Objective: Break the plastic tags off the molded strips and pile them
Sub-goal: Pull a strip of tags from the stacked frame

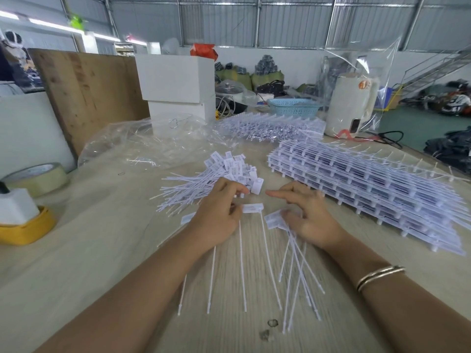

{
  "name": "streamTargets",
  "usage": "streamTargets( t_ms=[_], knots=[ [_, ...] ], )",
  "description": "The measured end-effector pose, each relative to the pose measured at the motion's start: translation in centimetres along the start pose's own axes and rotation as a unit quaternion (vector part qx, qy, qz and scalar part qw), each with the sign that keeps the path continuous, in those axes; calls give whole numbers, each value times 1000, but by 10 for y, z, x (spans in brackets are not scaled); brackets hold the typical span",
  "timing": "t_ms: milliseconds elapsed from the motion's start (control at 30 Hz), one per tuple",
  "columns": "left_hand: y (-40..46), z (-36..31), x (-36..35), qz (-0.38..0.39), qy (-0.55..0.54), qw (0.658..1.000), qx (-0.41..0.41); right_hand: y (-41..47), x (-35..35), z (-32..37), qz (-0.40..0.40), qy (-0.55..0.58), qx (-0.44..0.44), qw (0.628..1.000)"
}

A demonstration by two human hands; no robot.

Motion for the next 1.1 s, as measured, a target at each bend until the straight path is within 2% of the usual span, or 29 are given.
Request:
streamTargets(
  t_ms=[133,233,333,400,533,567,667,800,1100],
  knots=[
    [-2,-13,-4,-5,-37,999,-23,7,-13,26,35,-72,113,990],
    [-4,-11,-2,-11,-64,998,-3,6,-15,26,56,-117,137,982],
    [-3,-7,-4,3,-70,997,23,4,-9,27,25,-149,167,974],
    [0,-3,-4,18,-36,998,41,6,-5,31,-6,-171,180,969],
    [1,11,-5,77,128,986,80,5,4,28,-72,-214,178,958],
    [0,14,-4,84,126,985,86,4,7,26,-81,-220,168,957],
    [0,16,0,84,8,992,97,3,8,22,-78,-245,143,956],
    [-2,14,-7,89,-35,992,77,4,3,20,-65,-224,123,965],
    [1,16,-6,79,-126,987,67,7,4,12,-48,-48,72,995]
  ],
)
Point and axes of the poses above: each hand's wrist, its own y-axis towards the middle knuckle, its own x-axis out of the back of the hand, z = x × y, the point moved 6 cm from there along y, towards the middle knuckle, and after that the axes turned 14 degrees about x, right-handed, at the moved point
